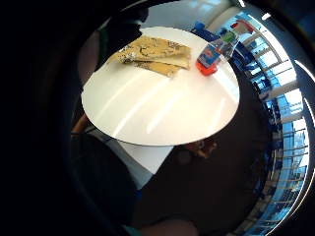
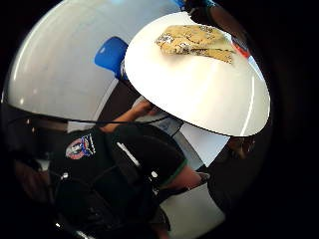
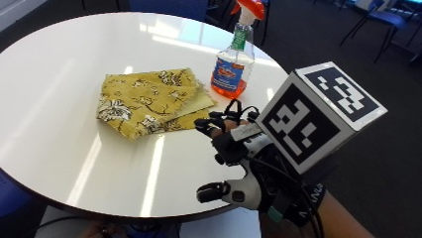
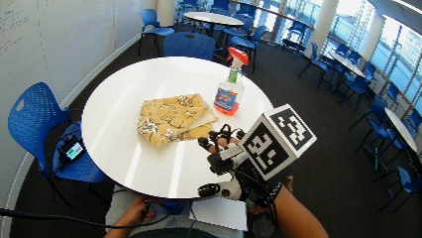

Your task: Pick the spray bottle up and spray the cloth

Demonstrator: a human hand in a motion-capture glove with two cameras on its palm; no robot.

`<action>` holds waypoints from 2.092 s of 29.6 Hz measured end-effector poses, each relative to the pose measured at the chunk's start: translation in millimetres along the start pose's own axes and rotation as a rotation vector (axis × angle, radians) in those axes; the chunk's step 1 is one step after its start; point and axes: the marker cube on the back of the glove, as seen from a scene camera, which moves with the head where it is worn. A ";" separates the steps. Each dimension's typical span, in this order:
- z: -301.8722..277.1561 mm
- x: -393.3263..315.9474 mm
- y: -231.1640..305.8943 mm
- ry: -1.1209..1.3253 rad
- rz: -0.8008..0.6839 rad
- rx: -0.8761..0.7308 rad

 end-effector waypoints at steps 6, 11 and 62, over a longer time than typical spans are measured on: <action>-3.1 -1.4 -1.5 0.009 -0.007 0.008; -2.6 -0.9 -2.1 0.016 -0.007 0.005; -2.1 90.8 -92.1 -0.946 0.262 0.392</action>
